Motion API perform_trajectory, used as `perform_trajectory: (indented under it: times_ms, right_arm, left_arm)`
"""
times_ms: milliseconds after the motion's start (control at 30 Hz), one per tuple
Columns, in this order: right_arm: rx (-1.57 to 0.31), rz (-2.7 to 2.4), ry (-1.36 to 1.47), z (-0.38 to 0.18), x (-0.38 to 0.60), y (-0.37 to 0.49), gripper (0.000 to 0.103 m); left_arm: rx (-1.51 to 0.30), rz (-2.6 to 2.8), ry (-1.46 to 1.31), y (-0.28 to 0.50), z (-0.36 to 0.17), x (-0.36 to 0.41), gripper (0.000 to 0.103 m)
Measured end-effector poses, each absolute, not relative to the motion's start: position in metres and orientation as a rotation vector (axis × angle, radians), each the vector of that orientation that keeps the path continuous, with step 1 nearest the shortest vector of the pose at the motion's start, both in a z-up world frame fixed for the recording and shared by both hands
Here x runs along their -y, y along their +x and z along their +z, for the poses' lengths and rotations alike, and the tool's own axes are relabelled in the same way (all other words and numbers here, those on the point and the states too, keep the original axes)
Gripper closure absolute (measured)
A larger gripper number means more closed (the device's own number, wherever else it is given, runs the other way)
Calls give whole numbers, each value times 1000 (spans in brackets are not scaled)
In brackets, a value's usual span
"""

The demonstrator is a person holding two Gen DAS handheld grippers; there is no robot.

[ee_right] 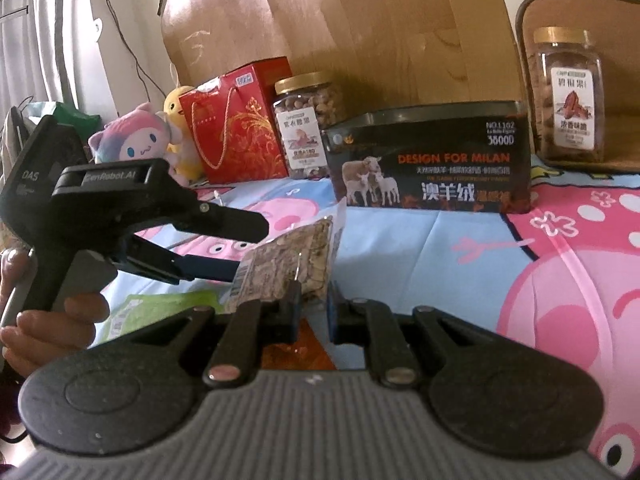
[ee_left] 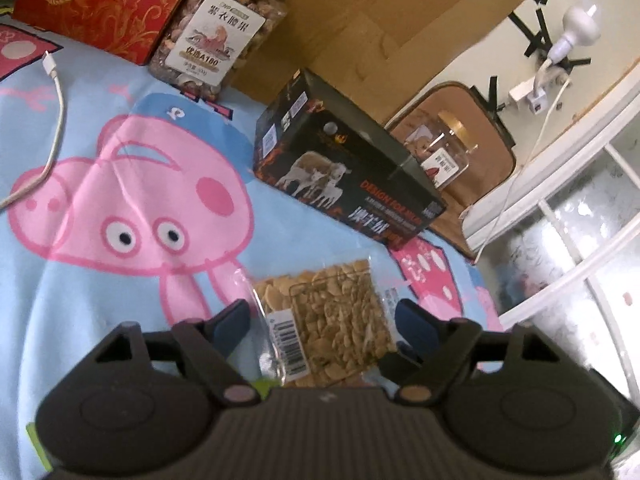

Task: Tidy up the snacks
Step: 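Lift the nut bag into the tin box and open the left gripper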

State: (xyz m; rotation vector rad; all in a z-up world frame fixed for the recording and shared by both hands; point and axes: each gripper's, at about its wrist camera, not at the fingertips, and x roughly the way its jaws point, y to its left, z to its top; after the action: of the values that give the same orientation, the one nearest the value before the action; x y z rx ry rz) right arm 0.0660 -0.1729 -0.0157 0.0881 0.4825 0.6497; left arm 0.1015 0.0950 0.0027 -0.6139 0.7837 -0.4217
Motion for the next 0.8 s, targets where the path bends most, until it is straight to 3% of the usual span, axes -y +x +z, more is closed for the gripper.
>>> perform_trajectory:
  times_ms: [267, 600, 700, 800]
  right_arm:
    - [-367, 608, 85, 17, 179, 84, 88]
    - [-256, 497, 133, 55, 192, 165, 87]
    - [-262, 434, 120, 47, 193, 187, 82]
    - [-276, 360, 76, 35, 190, 199, 71]
  left_arm:
    - [-692, -451, -556, 134, 51, -81, 22]
    - [-610, -411, -427, 234, 103, -44, 21]
    - [-615, -386, -412, 257, 97, -33, 20]
    - [-638, -359, -390, 269, 86, -20, 20]
